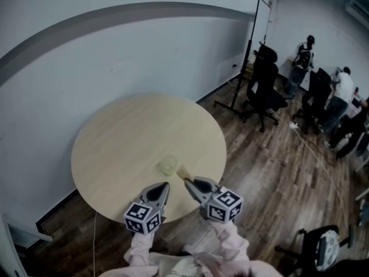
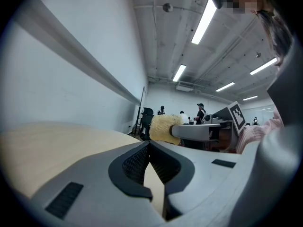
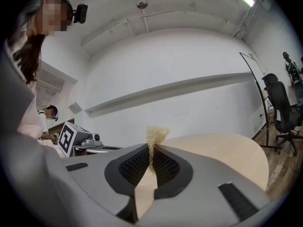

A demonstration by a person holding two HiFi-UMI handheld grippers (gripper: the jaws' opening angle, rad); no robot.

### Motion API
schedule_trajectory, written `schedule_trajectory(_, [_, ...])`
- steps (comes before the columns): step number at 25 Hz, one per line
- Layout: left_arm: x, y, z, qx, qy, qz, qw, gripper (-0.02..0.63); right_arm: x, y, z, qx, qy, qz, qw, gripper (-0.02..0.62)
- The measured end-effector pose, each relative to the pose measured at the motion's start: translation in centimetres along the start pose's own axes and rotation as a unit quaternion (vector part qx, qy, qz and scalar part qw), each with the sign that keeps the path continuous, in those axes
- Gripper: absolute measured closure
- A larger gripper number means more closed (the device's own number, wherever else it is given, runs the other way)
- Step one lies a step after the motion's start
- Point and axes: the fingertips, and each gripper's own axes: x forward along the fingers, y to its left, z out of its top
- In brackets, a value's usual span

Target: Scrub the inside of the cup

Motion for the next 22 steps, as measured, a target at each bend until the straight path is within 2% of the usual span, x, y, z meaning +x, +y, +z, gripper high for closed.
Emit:
schedule_trajectory(12, [1.0,1.1,-0.6,-0.009,0.007,0.043,0.9990,0.612,1.4,-1.7,-0.6,0.011,0.012,0.035,0.999,0.568])
schedule_trajectory(22, [2.7,4.2,-1.1,-0.016,0.023,0.046,0.9986,0.612,4.5,-3.9,-0.9,0.018,0.020,0.037,0.999,0.568])
